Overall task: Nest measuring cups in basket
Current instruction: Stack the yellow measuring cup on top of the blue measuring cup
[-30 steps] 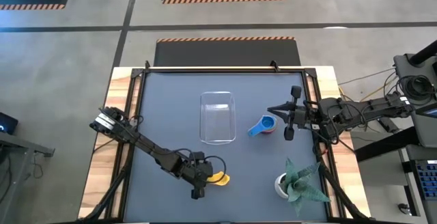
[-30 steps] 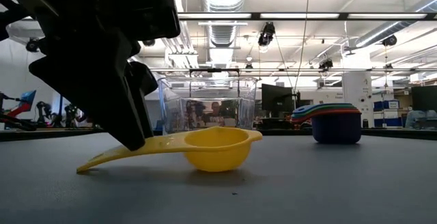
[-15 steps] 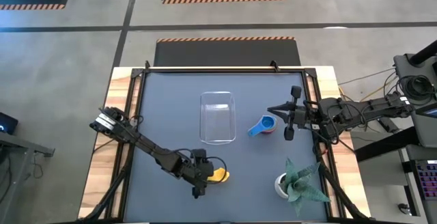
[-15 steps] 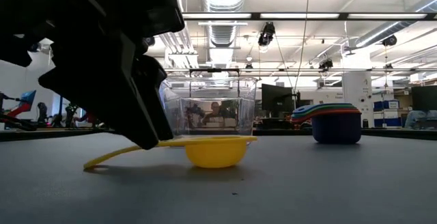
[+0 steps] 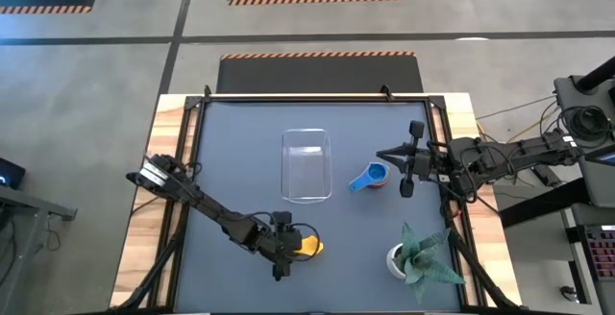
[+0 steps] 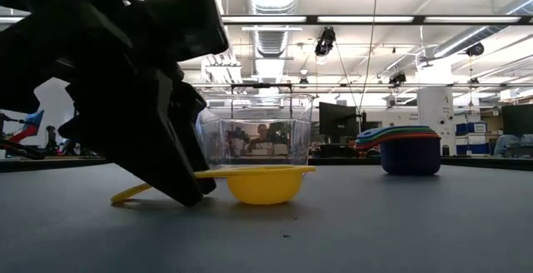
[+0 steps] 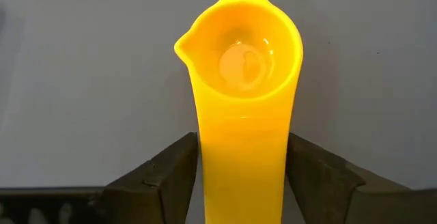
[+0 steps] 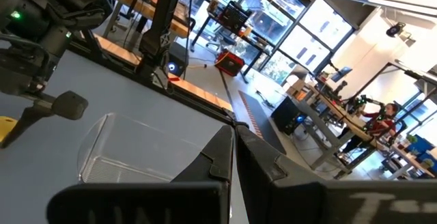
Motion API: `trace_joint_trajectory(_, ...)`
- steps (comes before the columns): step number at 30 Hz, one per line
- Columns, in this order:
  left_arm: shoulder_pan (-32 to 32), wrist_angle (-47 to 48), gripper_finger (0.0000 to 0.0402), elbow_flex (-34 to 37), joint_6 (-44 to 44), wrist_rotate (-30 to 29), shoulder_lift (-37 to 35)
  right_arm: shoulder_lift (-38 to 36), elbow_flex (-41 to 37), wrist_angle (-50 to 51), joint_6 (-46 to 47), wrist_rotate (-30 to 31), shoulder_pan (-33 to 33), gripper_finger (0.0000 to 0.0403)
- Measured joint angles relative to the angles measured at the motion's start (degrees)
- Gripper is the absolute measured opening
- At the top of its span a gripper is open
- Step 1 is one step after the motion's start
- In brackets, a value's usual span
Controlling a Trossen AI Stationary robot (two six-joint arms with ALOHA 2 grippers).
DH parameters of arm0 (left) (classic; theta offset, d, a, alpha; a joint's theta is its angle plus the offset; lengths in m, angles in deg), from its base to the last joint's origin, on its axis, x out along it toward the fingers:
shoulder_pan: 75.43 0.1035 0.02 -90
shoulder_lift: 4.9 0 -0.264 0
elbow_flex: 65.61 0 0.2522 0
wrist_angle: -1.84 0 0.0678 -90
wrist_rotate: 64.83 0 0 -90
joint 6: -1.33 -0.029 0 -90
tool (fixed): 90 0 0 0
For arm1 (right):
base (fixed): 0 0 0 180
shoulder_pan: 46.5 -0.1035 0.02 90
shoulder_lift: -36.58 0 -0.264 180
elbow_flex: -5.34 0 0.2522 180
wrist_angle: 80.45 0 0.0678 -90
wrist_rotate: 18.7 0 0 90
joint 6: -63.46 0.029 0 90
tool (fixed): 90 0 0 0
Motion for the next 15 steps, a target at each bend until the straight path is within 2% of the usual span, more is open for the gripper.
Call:
trace_joint_trajectory(6, 0.00, -0.01, 0.0140, 0.00, 0.52, 0.54, 0.00, 0.00, 0.00, 0.00, 0.01, 0.00, 0.00, 0.0009)
trace_joint_trajectory(15, 0.00, 0.95, 0.0154, -0.24, 1.45, 0.48, -1.05, 0.00, 0.00, 0.02, 0.40, 0.00, 0.00, 0.0009)
